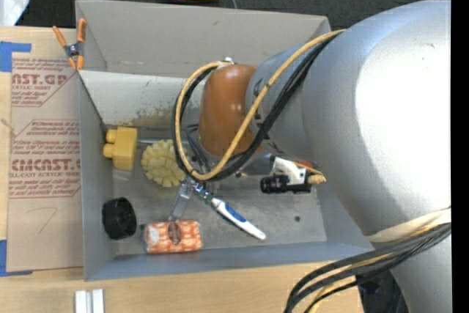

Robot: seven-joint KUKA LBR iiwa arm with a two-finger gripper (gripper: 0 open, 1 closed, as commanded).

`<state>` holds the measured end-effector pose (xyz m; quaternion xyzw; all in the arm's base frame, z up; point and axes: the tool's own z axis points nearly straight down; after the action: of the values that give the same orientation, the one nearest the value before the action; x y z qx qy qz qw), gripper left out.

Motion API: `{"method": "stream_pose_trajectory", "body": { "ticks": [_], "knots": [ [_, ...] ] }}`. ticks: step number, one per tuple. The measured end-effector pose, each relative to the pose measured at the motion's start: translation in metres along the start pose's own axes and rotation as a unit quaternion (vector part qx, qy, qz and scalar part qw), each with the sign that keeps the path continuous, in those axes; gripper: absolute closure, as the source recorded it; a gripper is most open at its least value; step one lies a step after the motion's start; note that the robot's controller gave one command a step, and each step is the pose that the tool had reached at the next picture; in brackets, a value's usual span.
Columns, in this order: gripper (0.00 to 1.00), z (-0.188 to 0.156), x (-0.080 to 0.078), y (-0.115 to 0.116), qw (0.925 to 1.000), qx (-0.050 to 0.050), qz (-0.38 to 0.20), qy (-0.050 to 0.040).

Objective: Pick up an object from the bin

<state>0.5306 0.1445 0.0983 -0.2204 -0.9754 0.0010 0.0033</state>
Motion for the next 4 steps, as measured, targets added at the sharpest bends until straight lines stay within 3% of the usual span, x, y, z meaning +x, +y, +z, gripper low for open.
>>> {"method": "stream_pose_trajectory", "body": {
  "ticks": [1, 2, 3, 4],
  "knots": [
    [0.00, 0.029, -0.002, 0.029, 0.9945, -0.002, -0.104, -0.0059],
    [1.00, 0.028, 0.008, 0.029, 0.9948, -0.002, 0.102, -0.0033],
    [1.00, 0.028, 0.008, 0.029, 0.9948, -0.002, 0.102, -0.0034],
    [1.00, 0.003, 0.009, 0.028, 0.9948, 0.000, 0.102, -0.0014]
  ]
}}
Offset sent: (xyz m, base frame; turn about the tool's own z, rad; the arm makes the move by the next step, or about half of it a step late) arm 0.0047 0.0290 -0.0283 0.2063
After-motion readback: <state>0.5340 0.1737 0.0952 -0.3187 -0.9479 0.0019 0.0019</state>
